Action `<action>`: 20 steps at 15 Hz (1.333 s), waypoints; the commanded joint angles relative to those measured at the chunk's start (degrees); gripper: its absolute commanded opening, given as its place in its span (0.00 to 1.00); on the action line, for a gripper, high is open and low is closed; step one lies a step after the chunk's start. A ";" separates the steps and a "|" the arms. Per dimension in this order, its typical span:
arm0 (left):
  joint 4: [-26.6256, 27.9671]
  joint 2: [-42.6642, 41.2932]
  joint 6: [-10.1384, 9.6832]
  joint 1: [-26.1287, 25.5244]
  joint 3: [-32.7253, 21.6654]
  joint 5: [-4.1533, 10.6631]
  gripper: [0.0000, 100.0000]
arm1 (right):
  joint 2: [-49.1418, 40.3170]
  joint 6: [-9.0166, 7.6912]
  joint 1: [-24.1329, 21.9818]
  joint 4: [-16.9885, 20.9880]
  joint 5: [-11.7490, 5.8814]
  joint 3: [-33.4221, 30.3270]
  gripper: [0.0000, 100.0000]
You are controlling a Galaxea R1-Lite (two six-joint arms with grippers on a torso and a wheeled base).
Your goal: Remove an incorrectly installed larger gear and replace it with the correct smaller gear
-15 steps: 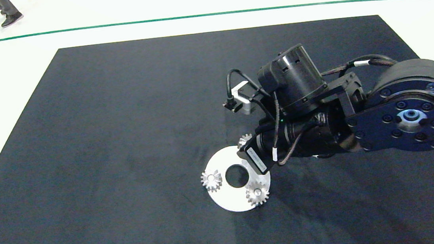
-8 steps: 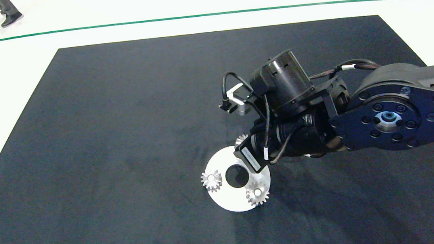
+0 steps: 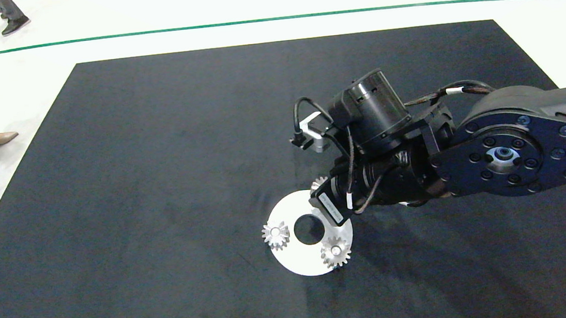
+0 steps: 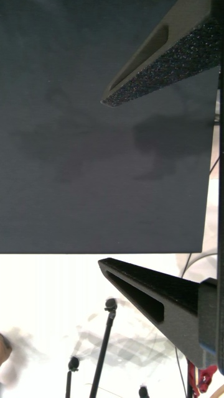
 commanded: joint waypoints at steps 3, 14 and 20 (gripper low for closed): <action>0.29 -0.12 0.07 0.03 0.01 0.06 1.00 | 0.62 0.00 0.18 0.15 -0.09 0.35 0.22; 0.29 -0.21 0.07 0.03 0.01 0.06 1.00 | 0.01 0.00 0.27 -1.34 -0.18 0.18 0.22; 0.29 -0.39 0.07 0.03 0.01 0.06 1.00 | 0.01 0.71 0.53 -1.34 -0.09 0.18 0.22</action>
